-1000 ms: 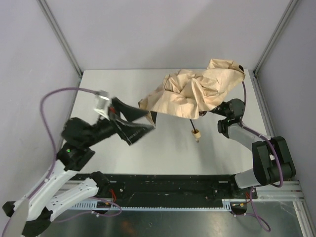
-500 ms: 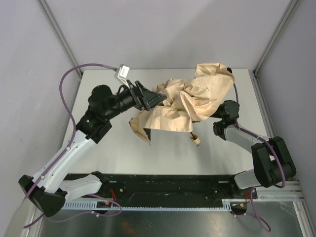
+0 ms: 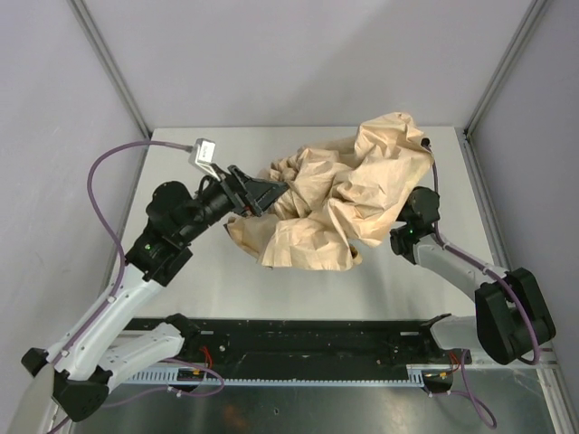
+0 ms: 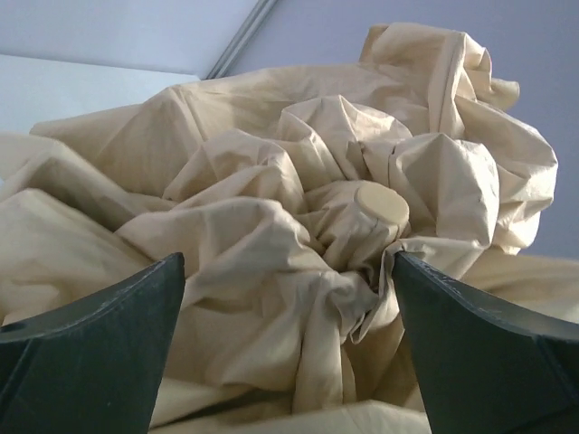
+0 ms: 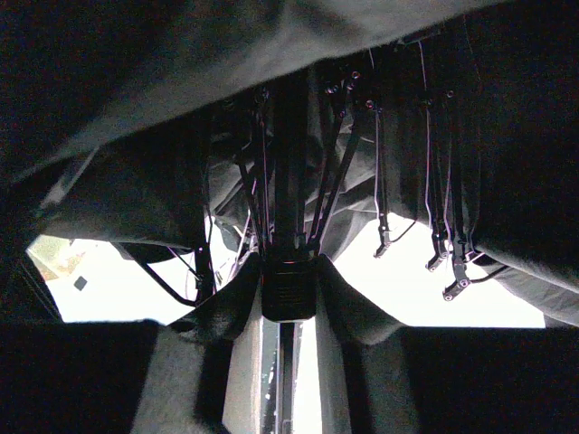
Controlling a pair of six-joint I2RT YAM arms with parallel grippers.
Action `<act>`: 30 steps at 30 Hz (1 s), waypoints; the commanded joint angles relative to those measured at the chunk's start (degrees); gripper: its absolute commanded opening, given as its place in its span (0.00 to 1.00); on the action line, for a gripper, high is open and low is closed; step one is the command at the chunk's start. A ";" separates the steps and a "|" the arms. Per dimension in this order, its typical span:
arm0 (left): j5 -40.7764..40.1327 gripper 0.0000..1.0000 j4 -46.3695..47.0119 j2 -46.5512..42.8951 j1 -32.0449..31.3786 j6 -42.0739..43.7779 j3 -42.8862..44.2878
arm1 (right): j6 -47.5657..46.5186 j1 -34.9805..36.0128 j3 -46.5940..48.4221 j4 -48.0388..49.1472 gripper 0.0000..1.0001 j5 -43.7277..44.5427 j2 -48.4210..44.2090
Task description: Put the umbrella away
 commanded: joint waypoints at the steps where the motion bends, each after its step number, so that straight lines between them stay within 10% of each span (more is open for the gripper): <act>1: 4.82 0.99 7.11 1.34 0.24 -0.58 -0.01 | -6.40 0.70 2.75 -1.31 0.00 2.31 -2.21; 8: 14.11 0.99 20.36 0.62 -0.31 -3.21 -3.86 | -5.54 0.47 2.73 -1.16 0.00 3.07 -2.11; 30: 6.77 1.00 24.11 9.34 -5.99 -3.45 0.57 | -9.93 1.78 2.81 -8.71 0.00 2.09 -5.30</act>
